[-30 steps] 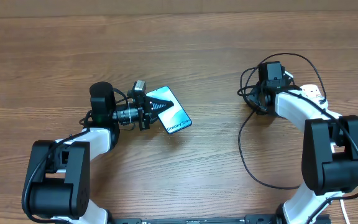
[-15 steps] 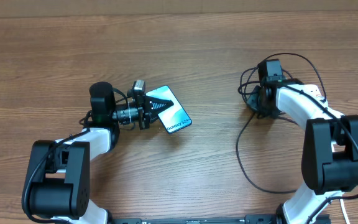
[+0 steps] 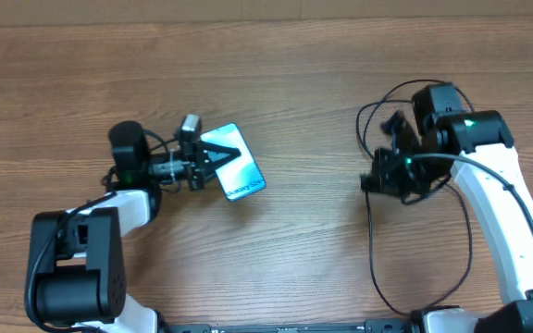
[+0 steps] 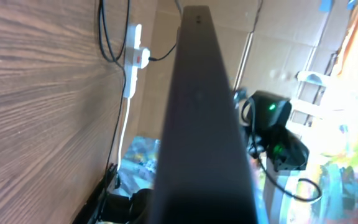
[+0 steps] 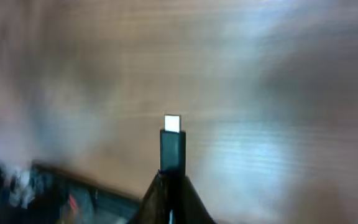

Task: Plug charger to phone and switch on socket
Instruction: 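Carry the cable plug to the phone's bottom port held by left gripper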

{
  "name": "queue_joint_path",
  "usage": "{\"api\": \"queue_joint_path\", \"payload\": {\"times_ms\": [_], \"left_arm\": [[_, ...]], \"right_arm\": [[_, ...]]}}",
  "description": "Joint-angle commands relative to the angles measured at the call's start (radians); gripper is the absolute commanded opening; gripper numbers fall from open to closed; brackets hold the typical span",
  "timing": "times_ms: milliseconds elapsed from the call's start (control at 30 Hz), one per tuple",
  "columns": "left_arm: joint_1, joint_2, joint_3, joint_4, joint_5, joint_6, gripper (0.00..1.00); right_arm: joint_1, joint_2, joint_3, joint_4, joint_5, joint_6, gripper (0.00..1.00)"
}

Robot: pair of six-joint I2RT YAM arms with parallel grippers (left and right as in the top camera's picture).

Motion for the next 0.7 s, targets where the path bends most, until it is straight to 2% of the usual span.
{"api": "queue_joint_path", "payload": {"times_ms": [0, 100, 167, 367, 500, 667], "left_arm": [[0.019, -0.002, 0.054, 0.008, 0.072, 0.028, 0.04], [0.008, -0.002, 0.079, 0.008, 0.073, 0.028, 0.04], [-0.002, -0.002, 0.089, 0.008, 0.072, 0.028, 0.04], [-0.010, -0.002, 0.091, 0.008, 0.068, 0.028, 0.04], [-0.011, -0.002, 0.091, 0.008, 0.057, 0.028, 0.04], [-0.028, -0.002, 0.091, 0.008, 0.026, 0.029, 0.04]], "right_arm": [[0.039, -0.004, 0.010, -0.072, -0.140, -0.161, 0.04], [0.097, -0.004, -0.002, -0.097, -0.248, -0.252, 0.04], [0.144, -0.004, -0.013, -0.084, -0.248, -0.245, 0.04], [0.290, -0.004, -0.029, -0.009, -0.241, -0.178, 0.04], [0.391, -0.004, -0.029, 0.114, -0.120, -0.043, 0.04], [0.465, -0.004, -0.029, 0.212, -0.101, -0.008, 0.04]]}}
